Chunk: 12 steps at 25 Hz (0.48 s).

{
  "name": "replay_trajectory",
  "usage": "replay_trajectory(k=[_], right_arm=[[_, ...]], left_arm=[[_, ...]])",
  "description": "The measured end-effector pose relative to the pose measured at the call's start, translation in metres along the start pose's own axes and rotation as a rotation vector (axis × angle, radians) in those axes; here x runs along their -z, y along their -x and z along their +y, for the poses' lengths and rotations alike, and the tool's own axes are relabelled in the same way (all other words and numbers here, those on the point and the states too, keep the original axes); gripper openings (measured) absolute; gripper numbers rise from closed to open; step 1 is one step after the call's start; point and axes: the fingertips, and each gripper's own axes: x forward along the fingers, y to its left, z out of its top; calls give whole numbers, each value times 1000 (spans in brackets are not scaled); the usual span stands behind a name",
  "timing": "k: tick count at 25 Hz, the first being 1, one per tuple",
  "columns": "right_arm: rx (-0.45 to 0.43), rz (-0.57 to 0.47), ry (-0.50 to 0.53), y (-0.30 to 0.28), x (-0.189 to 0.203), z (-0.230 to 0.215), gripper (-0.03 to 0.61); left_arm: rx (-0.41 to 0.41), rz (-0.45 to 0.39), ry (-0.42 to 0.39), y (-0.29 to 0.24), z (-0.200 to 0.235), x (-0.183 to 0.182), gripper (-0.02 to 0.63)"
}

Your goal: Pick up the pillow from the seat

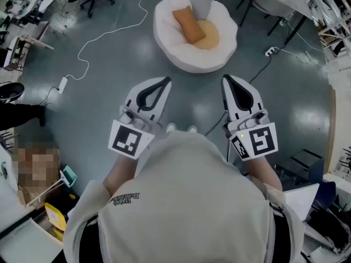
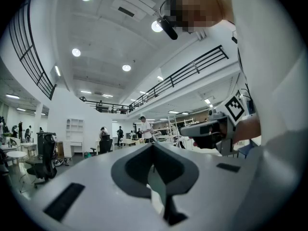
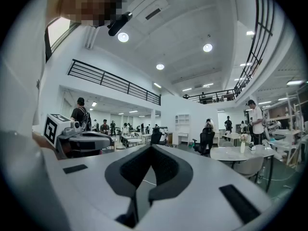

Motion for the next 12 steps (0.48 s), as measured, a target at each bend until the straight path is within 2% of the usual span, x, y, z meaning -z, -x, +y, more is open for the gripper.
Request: replay_trajectory(k=[12], right_arm=[[-15,-2,-26,-5,5,2,9]], left_arm=[[0,1,14,-5,3,3,9]])
